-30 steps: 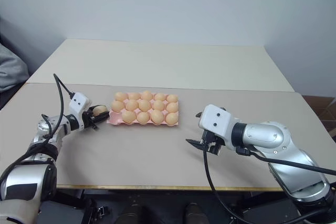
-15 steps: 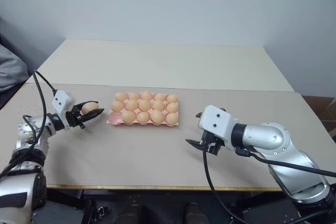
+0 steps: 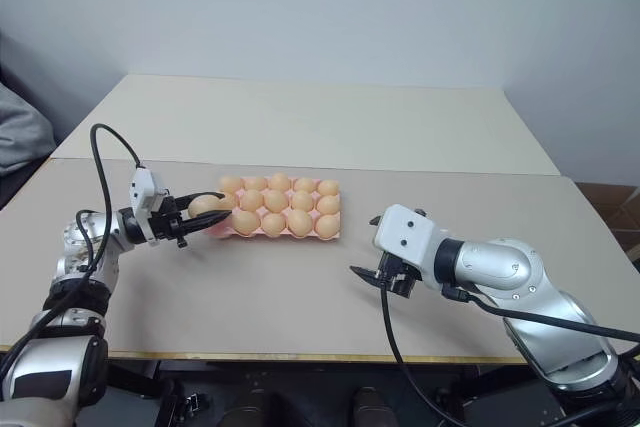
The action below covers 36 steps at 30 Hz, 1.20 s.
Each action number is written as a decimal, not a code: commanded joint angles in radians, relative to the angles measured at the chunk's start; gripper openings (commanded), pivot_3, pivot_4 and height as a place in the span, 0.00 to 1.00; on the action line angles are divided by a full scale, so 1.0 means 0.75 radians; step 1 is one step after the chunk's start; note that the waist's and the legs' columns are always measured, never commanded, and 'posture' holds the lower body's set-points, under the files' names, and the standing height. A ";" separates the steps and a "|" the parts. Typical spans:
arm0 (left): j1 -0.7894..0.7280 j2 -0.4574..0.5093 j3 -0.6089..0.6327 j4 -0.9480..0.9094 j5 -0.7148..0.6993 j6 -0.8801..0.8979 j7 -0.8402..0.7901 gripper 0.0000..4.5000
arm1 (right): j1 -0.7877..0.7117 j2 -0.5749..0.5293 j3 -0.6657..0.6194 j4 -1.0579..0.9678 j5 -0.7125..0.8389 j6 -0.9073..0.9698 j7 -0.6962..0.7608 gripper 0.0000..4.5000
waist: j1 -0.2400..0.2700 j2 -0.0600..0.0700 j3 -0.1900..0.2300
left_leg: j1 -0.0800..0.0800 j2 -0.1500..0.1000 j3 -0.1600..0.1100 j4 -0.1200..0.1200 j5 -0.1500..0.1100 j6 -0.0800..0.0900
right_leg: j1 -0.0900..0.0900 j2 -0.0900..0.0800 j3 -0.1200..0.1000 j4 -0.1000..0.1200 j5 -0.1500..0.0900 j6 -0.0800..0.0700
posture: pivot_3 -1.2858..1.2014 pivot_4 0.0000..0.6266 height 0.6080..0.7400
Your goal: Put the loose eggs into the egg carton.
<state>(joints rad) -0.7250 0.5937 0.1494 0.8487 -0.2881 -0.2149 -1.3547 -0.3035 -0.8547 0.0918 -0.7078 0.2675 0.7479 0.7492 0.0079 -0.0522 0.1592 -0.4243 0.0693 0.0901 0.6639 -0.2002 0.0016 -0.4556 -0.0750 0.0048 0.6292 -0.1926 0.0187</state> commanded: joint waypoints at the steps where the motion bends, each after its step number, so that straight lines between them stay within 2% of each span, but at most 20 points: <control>1: -0.053 -0.001 -0.007 0.042 0.016 -0.049 -0.008 0.55 | -0.001 0.007 -0.042 -0.046 -0.005 -0.023 -0.027 1.00 | 0.000 0.000 0.000 | 0.000 0.000 0.000 0.000 0.000 0.000 | 0.000 0.000 0.000 0.000 0.000 0.000 | 0.52 0.24 1.00; 7: -0.063 0.007 0.001 0.064 0.009 -0.064 -0.046 0.99 | 0.014 0.009 -0.050 -0.060 0.001 -0.013 -0.039 1.00 | -0.002 0.000 0.000 | 0.000 0.000 -0.001 0.000 0.000 0.000 | 0.000 0.000 0.000 0.000 0.000 0.000 | 0.52 0.24 1.00; 14: -0.021 0.036 0.041 -0.007 -0.037 -0.029 -0.068 0.99 | 0.009 0.006 -0.041 -0.047 -0.002 -0.023 -0.035 1.00 | -0.002 0.000 0.000 | 0.000 0.000 -0.001 0.000 0.000 0.000 | 0.000 0.000 0.000 0.000 0.000 0.000 | 0.52 0.24 1.00; 18: 0.060 0.087 0.076 -0.176 -0.085 0.037 -0.060 0.99 | 0.012 0.003 -0.045 -0.048 0.000 -0.028 -0.030 1.00 | -0.012 0.000 0.000 | 0.000 0.000 -0.001 0.000 0.000 0.000 | 0.000 0.000 0.000 0.000 0.000 0.000 | 0.52 0.24 1.00; 22: 0.310 0.249 0.175 -0.559 -0.195 0.201 -0.089 0.99 | 0.009 -0.009 -0.062 -0.048 0.009 -0.024 -0.017 1.00 | -0.038 0.000 0.000 | 0.000 0.001 -0.001 0.000 0.000 0.000 | 0.000 0.000 0.000 0.000 0.000 0.000 | 0.52 0.24 1.00; 27: 0.601 0.402 0.297 -0.866 -0.279 0.389 -0.042 0.99 | -0.007 -0.046 -0.103 -0.045 0.038 -0.014 0.032 1.00 | -0.033 0.000 0.000 | 0.002 0.002 -0.001 -0.001 0.000 0.000 | -0.001 0.000 0.000 0.001 -0.005 -0.004 | 0.52 0.24 1.00; 30: 0.799 0.451 0.421 -1.056 -0.332 0.484 0.000 0.99 | -0.011 -0.083 -0.143 -0.032 0.062 -0.027 0.077 1.00 | -0.027 0.000 0.000 | 0.003 0.002 0.000 -0.001 0.000 0.000 | -0.001 -0.001 0.000 0.001 -0.007 -0.006 | 0.52 0.24 1.00; 36: 1.041 0.455 0.589 -1.341 -0.403 0.632 0.113 0.99 | -0.007 -0.153 -0.203 0.031 0.109 -0.077 0.189 1.00 | -0.019 0.001 0.000 | 0.002 0.002 0.001 -0.001 0.000 -0.001 | -0.001 -0.003 -0.001 -0.001 -0.007 -0.006 | 0.52 0.24 1.00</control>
